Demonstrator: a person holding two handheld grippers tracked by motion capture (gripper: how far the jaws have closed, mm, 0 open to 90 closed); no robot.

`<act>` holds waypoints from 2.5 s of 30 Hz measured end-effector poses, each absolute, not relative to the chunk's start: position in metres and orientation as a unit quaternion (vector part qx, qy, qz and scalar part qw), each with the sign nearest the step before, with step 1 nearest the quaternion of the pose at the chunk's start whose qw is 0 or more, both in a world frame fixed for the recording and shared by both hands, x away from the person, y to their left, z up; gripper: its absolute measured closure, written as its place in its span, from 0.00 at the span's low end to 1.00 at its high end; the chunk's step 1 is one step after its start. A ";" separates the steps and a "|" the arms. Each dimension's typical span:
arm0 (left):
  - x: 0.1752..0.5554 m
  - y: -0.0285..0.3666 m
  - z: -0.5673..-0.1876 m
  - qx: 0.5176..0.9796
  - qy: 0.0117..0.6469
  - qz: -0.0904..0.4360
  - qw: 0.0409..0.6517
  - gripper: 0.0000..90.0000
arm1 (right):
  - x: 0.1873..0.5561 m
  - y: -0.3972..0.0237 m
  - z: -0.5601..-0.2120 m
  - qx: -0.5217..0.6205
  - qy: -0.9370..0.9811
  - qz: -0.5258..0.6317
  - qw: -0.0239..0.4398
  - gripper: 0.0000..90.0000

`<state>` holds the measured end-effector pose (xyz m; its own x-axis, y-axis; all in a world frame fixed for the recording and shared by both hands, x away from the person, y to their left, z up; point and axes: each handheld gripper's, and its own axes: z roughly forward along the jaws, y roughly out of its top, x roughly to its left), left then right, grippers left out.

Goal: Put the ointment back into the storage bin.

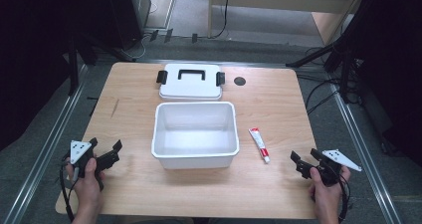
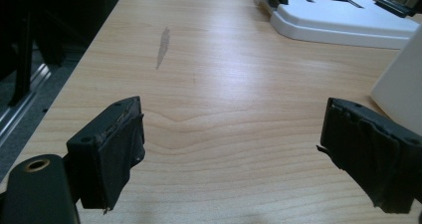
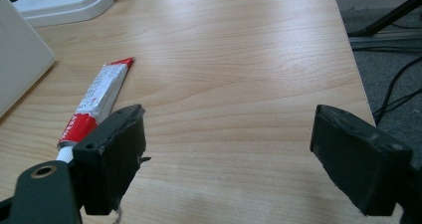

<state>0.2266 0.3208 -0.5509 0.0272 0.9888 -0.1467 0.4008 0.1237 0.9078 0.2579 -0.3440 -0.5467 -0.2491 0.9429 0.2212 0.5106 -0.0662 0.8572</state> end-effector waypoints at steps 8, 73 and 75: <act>0.225 0.319 -0.551 0.560 0.621 0.350 0.422 0.13 | 0.260 -0.342 -0.547 0.563 0.656 0.450 0.225 0.16; 0.223 0.309 -0.550 0.564 0.616 0.389 0.388 0.15 | 0.328 -0.228 -0.479 0.480 0.876 0.037 0.021 0.32; 0.223 0.310 -0.550 0.564 0.616 0.389 0.389 0.15 | 0.330 -0.225 -0.477 0.482 0.875 0.041 0.020 0.34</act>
